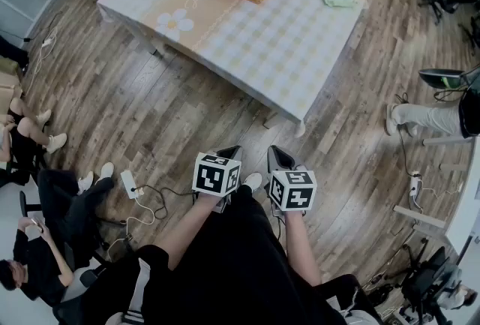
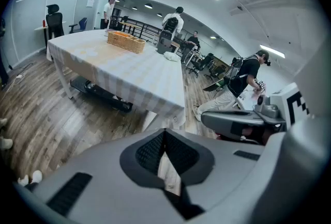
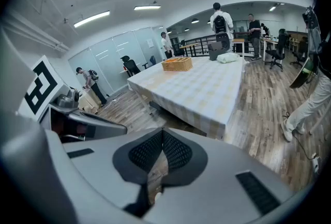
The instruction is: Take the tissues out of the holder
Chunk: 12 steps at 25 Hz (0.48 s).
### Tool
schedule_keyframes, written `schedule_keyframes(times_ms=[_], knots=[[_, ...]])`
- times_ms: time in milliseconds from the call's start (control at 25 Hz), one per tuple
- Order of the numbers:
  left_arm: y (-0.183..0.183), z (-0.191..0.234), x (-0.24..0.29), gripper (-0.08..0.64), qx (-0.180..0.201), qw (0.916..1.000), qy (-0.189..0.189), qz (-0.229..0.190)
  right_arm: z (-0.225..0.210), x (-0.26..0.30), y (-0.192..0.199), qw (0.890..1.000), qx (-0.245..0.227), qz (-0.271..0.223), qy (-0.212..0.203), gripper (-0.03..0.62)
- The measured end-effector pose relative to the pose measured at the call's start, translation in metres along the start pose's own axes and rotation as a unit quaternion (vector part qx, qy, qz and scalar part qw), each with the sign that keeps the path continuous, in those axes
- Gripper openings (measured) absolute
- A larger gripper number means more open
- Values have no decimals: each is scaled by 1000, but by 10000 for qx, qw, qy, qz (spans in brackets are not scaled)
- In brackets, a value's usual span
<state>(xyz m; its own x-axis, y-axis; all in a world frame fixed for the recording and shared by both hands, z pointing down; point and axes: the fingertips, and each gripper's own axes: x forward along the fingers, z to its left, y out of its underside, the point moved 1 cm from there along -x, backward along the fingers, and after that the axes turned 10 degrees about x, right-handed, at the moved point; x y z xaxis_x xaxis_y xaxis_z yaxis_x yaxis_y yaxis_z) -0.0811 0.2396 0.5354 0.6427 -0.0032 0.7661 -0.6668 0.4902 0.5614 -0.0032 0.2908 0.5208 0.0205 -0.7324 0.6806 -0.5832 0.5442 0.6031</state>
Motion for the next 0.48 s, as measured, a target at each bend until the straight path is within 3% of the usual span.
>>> schedule_keyframes(times_ms=[480], knots=[[106, -3, -62, 0, -117, 9998, 125, -126, 71, -41, 104, 9996, -138, 163, 208, 14]])
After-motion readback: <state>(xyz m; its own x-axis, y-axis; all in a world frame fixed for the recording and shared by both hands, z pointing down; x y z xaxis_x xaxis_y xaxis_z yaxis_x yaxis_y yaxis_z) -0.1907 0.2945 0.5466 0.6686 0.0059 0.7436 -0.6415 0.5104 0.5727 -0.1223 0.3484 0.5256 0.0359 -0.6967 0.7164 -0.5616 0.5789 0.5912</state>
